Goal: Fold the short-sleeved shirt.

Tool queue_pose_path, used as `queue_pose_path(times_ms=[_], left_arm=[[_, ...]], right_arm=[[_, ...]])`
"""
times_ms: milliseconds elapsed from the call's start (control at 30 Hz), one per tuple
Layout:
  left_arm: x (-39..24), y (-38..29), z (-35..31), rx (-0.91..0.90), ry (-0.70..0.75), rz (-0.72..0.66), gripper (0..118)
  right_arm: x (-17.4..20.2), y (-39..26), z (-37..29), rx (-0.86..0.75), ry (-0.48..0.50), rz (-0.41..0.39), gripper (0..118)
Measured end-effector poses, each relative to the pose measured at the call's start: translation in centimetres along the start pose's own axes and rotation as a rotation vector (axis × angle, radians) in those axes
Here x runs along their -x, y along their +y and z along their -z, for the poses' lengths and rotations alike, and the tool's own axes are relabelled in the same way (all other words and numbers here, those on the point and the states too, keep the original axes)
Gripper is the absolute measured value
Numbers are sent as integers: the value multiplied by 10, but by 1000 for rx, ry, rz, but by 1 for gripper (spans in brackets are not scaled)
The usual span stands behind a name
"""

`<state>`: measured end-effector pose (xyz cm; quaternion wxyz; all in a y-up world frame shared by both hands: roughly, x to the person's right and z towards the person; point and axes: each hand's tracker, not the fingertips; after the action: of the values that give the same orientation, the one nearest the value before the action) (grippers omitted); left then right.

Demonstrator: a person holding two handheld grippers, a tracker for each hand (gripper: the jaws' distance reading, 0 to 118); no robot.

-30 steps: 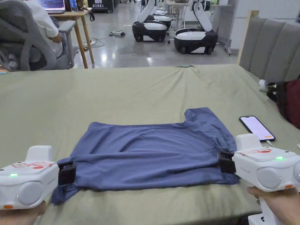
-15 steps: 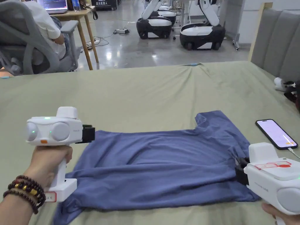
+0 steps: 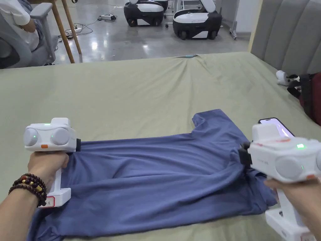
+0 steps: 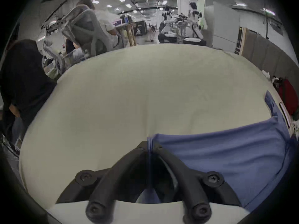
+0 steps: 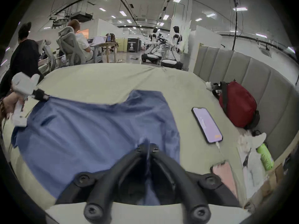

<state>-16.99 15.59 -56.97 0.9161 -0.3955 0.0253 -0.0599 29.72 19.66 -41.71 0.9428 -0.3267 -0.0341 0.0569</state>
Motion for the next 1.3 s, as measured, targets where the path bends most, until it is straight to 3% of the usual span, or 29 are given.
queue_pose_path(times_ms=[33,100,133,267,300,433,467,500,567,600,700,833,1067,1233,1300], left_arm=[[1,1,0,3,-2,8,2],[6,3,0,5,-14,-12,2],[9,4,0,7,-22,-29,2],[10,5,1,9,-32,-31,2],[9,5,1,7,-30,-24,2],[6,6,2,6,-20,-1,2],[6,6,2,7,-19,-4,2],[6,6,2,7,-18,-6,2],[6,7,-2,-2,-14,-9,2],[6,7,-5,-9,-13,-6,2],[11,8,-19,-30,-18,-5,2],[21,6,-57,-64,-72,-24,2],[39,-40,-151,-166,-83,27,2],[48,-103,-188,-158,-95,52,2],[45,-129,-190,-128,-107,69,2]], right_arm=[[-5,17,17,12,-11,-9,94],[-16,44,47,33,-1,-6,101],[-23,59,60,50,23,23,111],[-41,85,119,217,42,66,107],[-43,83,131,246,36,68,104],[-38,59,165,381,2,19,54],[-34,52,166,393,43,40,50],[-31,55,160,336,13,41,47],[-25,62,149,352,49,35,1],[-22,63,147,354,99,30,1],[-8,66,129,313,16,-52,1],[-7,73,85,218,44,20,1],[-7,55,-46,32,39,-97,1],[-12,-10,-103,69,56,-124,1],[-10,-40,-103,144,78,-178,1]])
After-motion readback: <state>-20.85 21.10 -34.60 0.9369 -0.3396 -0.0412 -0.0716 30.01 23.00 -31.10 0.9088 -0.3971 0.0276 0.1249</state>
